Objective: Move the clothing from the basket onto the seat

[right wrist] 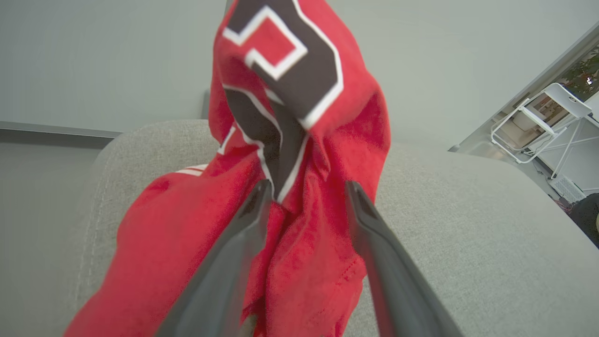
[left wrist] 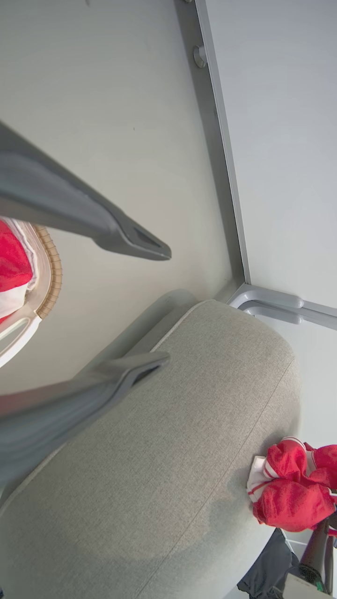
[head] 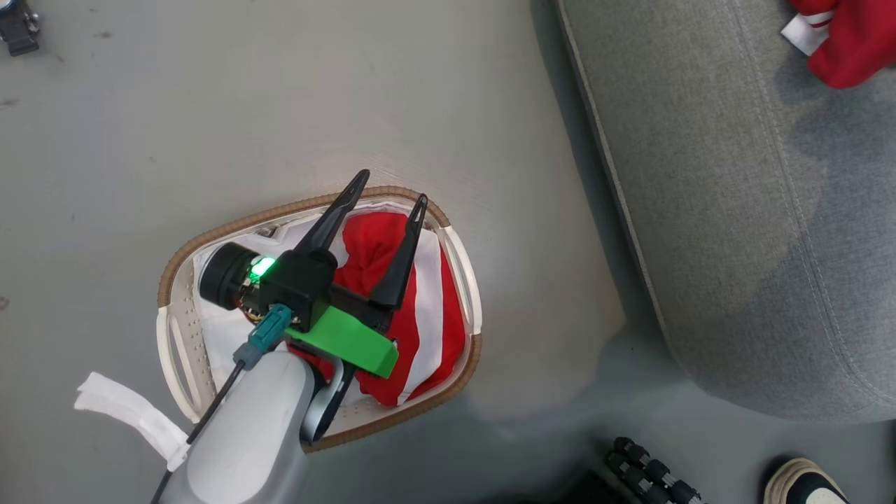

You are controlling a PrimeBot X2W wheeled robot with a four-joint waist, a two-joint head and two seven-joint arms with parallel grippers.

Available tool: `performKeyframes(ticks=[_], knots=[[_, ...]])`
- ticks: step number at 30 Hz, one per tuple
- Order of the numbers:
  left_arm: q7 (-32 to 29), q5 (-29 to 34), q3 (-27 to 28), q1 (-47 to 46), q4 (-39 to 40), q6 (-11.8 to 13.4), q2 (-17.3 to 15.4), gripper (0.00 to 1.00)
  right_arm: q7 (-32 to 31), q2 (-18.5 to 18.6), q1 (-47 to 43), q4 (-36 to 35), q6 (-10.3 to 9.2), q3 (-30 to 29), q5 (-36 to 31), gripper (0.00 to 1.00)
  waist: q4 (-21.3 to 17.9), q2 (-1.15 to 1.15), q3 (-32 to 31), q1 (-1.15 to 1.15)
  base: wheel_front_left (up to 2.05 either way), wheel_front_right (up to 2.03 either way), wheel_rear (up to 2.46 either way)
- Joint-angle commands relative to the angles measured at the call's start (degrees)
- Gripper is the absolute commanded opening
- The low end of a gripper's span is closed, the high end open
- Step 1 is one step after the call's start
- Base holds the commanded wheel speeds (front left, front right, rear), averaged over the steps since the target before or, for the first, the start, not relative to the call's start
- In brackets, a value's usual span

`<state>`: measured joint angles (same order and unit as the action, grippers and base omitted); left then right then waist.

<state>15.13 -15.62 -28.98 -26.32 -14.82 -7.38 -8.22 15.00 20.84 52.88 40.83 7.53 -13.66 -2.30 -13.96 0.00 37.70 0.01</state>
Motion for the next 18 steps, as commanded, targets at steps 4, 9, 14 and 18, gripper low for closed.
performKeyframes(ticks=[4,9,14,18], knots=[[0.0,0.4,2.0,1.2,-0.1,-0.2,-0.3,1.0,0.3,-2.5,-6.9,-1.6,-0.08,-2.1,0.5,1.0,-0.5,0.0,-1.5,-0.01,0.0,0.0,0.0],[0.0,0.8,3.7,2.7,-0.4,-0.2,0.9,1.0,0.3,-5.5,-14.9,-5.1,-0.08,-1.8,1.5,1.0,-1.4,0.0,-4.8,-0.01,0.0,0.0,0.0],[0.0,1.7,5.0,3.9,-1.2,-0.2,1.5,1.0,0.3,-7.7,-20.8,-9.2,-0.08,0.5,2.4,1.0,-1.2,0.0,-8.2,-0.01,0.0,0.0,0.0],[0.0,2.4,7.8,5.3,-1.4,-0.1,2.7,1.0,0.3,-9.0,-24.3,-13.2,-0.08,3.6,4.6,1.0,0.0,0.0,-11.6,-0.01,0.0,0.0,0.0]])
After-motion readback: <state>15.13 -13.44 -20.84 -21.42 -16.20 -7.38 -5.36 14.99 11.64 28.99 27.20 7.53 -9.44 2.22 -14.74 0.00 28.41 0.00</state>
